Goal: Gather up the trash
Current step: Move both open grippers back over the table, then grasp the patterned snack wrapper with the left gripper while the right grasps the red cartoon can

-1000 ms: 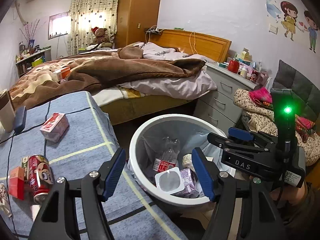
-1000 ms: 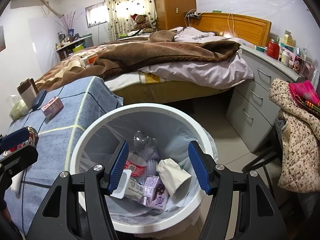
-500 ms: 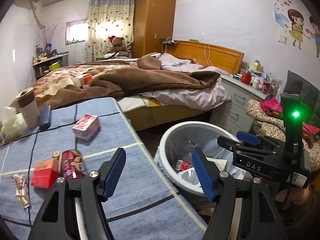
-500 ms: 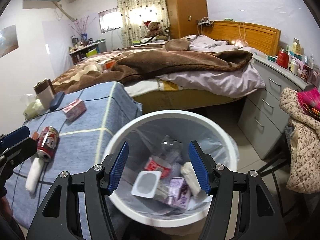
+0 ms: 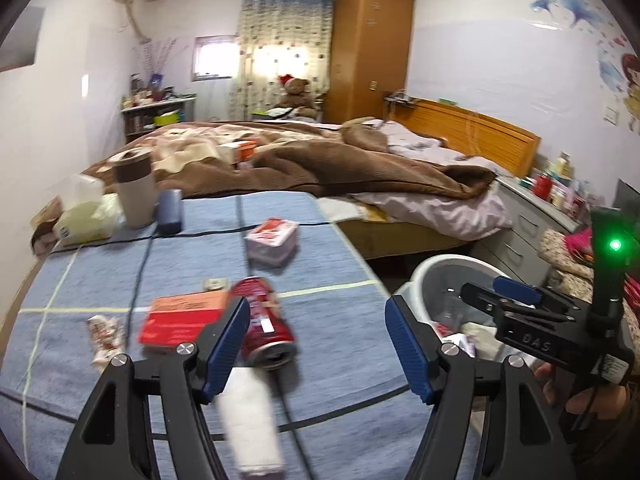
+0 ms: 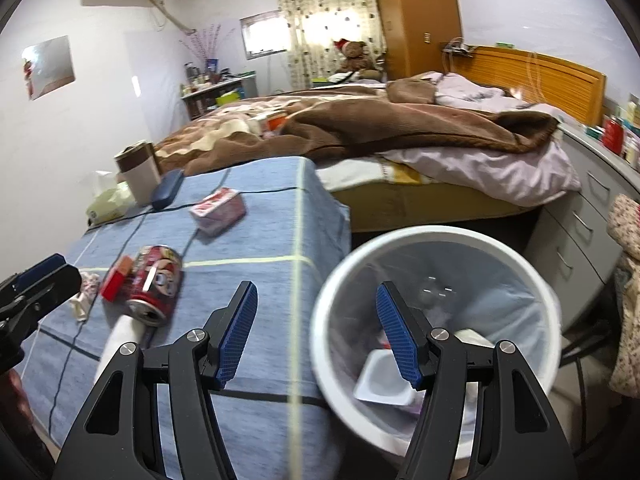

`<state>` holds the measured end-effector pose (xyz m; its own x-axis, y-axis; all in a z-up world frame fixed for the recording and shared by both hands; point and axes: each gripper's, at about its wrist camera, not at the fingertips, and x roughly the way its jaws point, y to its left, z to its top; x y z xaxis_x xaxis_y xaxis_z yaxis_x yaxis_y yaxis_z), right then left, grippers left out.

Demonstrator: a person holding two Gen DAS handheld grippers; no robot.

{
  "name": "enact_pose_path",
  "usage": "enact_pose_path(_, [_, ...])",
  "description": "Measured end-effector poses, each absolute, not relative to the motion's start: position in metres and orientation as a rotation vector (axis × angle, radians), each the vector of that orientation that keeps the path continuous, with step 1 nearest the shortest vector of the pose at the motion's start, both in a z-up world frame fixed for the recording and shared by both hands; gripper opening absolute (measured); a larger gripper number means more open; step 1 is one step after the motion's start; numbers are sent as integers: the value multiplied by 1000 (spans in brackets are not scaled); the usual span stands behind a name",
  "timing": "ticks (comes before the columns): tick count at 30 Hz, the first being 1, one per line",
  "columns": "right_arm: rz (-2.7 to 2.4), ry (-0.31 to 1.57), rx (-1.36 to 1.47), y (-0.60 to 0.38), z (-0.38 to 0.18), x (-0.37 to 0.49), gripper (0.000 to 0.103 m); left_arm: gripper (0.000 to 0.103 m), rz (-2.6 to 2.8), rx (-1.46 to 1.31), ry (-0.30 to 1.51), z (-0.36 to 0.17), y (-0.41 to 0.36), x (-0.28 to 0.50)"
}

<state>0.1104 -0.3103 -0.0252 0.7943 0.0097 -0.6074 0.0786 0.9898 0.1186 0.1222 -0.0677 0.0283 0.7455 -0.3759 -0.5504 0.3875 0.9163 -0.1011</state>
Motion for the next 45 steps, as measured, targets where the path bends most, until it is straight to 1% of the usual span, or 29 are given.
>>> enact_pose_path(15, [105,686,117,-250,-30,147,64,72,-188,-57,639,11,31,148])
enact_pose_path(25, [163,734,76,-214,-39,169,64,72,-103,-90,695,-12,76,164])
enact_pose_path(33, [176,781,69,-196,-52,186,64,72,-63,-133,780,-40,102,186])
enact_pose_path(43, [227,825,86,-184,-60,196,64,72,-95,-172,869,-61,106,209])
enact_pose_path(45, [238,832,84,-181,-62,197,64,72,-62,-141,868,-61,105,208])
